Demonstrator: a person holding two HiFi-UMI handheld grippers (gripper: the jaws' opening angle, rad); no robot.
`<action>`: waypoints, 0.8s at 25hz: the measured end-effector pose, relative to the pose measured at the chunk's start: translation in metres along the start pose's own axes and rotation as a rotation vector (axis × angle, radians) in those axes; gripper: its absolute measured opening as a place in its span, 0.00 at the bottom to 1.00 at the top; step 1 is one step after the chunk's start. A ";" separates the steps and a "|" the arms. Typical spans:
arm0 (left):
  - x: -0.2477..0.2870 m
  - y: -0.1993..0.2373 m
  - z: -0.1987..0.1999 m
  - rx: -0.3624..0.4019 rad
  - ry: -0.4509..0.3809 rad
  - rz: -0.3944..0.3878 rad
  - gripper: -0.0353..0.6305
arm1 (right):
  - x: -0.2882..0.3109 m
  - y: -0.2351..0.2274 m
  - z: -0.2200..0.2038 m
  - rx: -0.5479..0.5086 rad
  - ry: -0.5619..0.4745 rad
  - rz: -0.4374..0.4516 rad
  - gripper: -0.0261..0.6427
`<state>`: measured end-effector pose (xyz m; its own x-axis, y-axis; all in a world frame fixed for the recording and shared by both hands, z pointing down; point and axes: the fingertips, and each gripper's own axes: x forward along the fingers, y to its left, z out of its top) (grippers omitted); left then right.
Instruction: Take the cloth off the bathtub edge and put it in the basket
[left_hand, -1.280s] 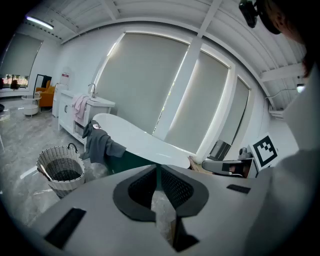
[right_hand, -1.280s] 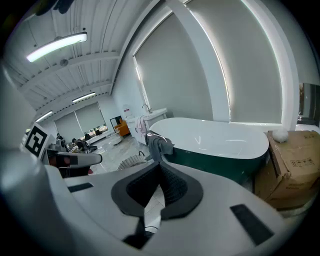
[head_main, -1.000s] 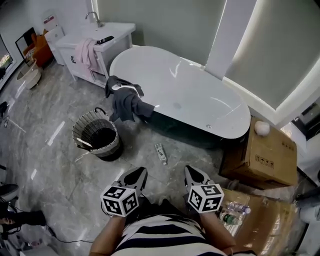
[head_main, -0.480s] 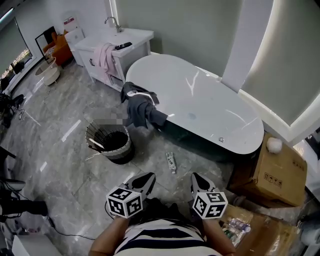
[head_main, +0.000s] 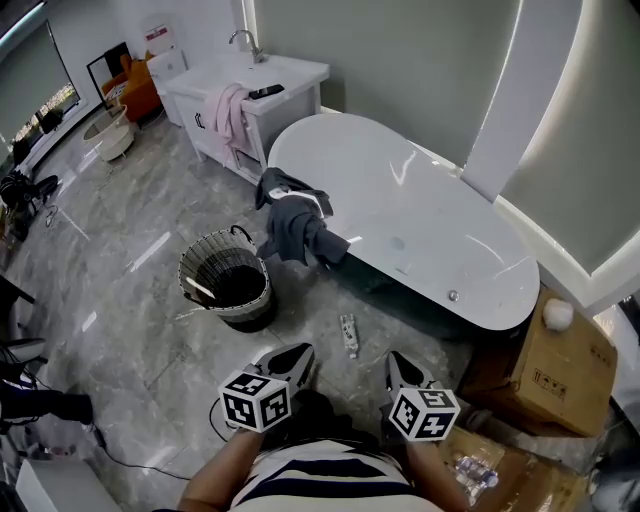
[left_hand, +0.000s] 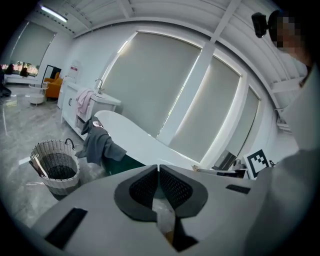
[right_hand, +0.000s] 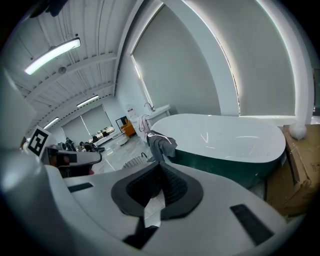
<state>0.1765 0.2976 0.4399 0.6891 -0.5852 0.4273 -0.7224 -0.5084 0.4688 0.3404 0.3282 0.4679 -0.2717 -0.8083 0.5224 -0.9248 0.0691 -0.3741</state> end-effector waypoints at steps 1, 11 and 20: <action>0.004 0.009 0.004 0.001 -0.001 0.021 0.09 | 0.006 0.001 0.003 -0.007 0.003 0.001 0.08; 0.034 0.089 0.064 -0.013 -0.032 0.032 0.09 | 0.104 0.034 0.050 -0.104 0.049 0.012 0.08; 0.044 0.167 0.104 -0.004 -0.005 0.052 0.09 | 0.197 0.081 0.080 -0.143 0.084 0.041 0.08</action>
<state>0.0801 0.1212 0.4568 0.6505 -0.6137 0.4473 -0.7568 -0.4747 0.4493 0.2331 0.1278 0.4793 -0.3255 -0.7515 0.5738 -0.9395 0.1884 -0.2862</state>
